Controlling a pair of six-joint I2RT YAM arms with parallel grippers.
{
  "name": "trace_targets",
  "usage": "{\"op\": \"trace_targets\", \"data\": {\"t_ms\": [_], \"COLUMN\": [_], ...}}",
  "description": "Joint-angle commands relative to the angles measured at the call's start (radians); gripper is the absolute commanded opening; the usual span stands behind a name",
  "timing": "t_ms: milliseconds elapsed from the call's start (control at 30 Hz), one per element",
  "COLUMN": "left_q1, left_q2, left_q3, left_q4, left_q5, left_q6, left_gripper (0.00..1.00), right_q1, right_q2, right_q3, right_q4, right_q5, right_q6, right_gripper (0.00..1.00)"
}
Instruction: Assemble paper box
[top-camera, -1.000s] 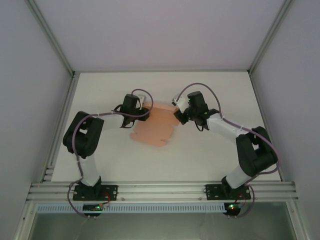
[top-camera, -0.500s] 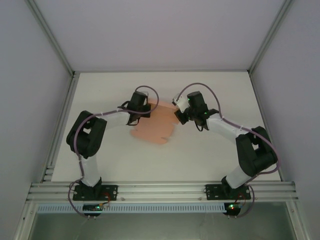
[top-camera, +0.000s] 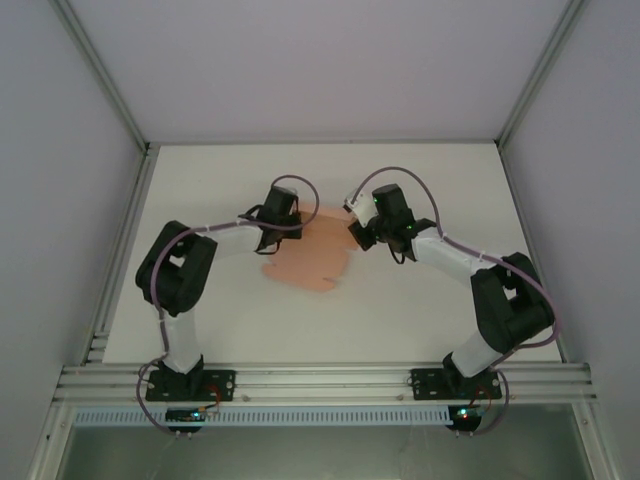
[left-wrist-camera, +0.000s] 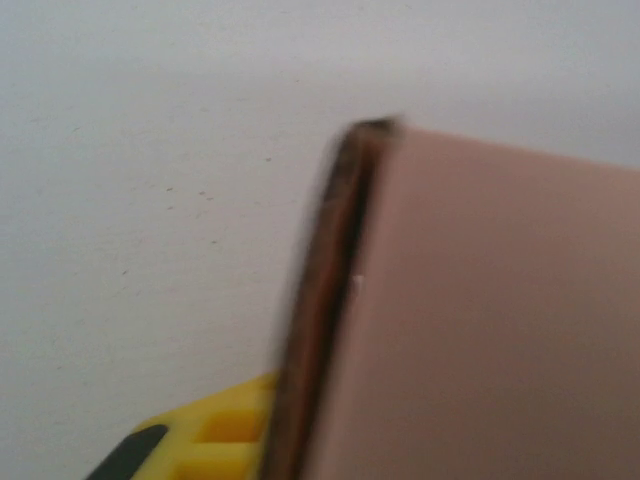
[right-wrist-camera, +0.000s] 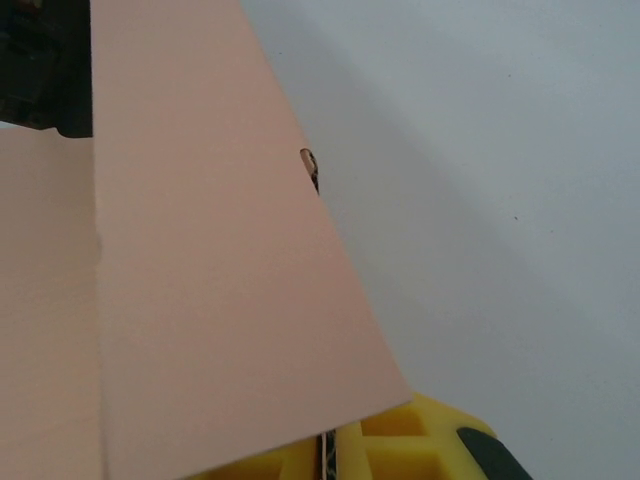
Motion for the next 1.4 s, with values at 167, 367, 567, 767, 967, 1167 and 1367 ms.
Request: {"op": "trace_targets", "data": {"t_ms": [167, 367, 567, 767, 967, 1167, 1367], "left_q1": [0.052, 0.072, 0.083, 0.084, 0.081, 0.081, 0.081], "left_q2": [-0.109, -0.143, -0.135, -0.07, -0.044, -0.03, 0.01], "left_q3": [-0.08, -0.118, -0.143, -0.094, -0.072, -0.054, -0.011], "left_q4": [0.032, 0.08, 0.156, 0.165, 0.218, 0.252, 0.234], "left_q5": [0.084, 0.159, 0.216, 0.249, 0.24, 0.199, 0.179], "left_q6": [0.025, 0.003, -0.008, 0.008, 0.011, 0.019, 0.038], "left_gripper": [0.36, 0.46, 0.48, 0.44, 0.42, 0.37, 0.07], "right_q1": [-0.005, -0.005, -0.004, -0.004, -0.004, -0.005, -0.006], "right_q2": [0.005, 0.008, 0.016, 0.025, 0.034, 0.04, 0.042], "right_q3": [0.026, 0.028, 0.035, 0.045, 0.052, 0.067, 0.076], "right_q4": [-0.061, -0.06, -0.066, -0.073, -0.09, -0.116, -0.116], "right_q5": [0.016, 0.004, -0.001, -0.013, -0.017, -0.02, -0.009], "right_q6": [0.004, 0.004, 0.004, 0.004, 0.003, -0.003, -0.002], "right_gripper": [0.1, 0.1, 0.11, 0.12, 0.12, 0.12, 0.18]}}
